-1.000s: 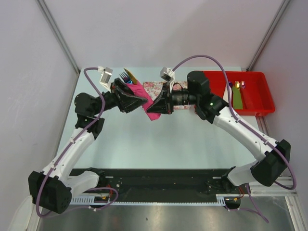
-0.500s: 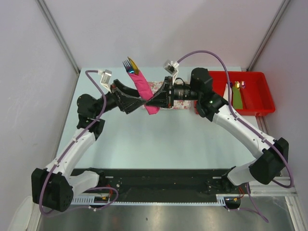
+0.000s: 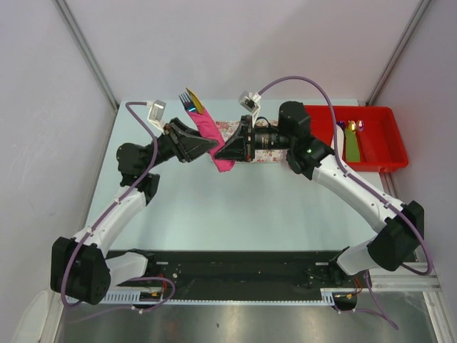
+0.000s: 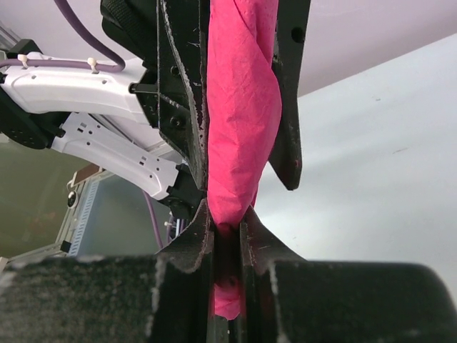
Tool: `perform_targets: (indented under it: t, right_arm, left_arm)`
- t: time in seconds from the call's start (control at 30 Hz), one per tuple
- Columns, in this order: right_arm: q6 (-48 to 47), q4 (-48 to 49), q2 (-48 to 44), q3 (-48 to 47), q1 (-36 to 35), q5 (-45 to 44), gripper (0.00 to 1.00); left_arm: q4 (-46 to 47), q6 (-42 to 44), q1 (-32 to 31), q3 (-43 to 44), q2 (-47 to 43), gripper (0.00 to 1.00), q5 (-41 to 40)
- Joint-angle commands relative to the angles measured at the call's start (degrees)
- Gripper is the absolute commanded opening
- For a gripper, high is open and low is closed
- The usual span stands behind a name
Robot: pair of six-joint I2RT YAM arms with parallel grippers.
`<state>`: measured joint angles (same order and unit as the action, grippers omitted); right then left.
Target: Place the utensils on the paper napkin and roll it up
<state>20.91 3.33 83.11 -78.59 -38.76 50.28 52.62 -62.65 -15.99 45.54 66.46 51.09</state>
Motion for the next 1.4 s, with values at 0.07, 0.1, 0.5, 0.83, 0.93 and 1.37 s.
perform_targets:
  t: [0.07,0.1,0.5,0.83,0.93,1.37]
  right_arm:
    - [-0.96,4.14,-0.05,-2.54,0.00,0.52,0.00]
    - [-0.95,4.05,-0.05,-2.62,0.18,0.52,0.00]
    - [0.45,6.42,0.30,-2.54,0.53,0.34,0.00]
    - [-1.12,2.39,-0.49,-2.45,2.72,0.87,0.52]
    - [-3.49,-2.79,-1.37,-3.67,4.22,-1.32,0.64]
    - [0.96,-5.27,-2.08,-1.05,7.56,0.95,0.19]
  left_arm:
    - [2.84,-2.12,-0.62,-0.19,0.69,0.51,-0.82]
    - [2.58,-2.04,-0.71,-0.19,0.78,0.51,-0.82]
    - [3.63,-3.26,-2.20,-0.36,2.18,0.06,-0.55]
    - [6.71,-5.28,2.71,3.06,3.33,0.00,-0.64]
    - [6.53,-5.46,3.24,3.33,3.24,0.00,-0.91]
    - [9.08,-6.87,3.60,4.38,3.86,0.00,-0.55]
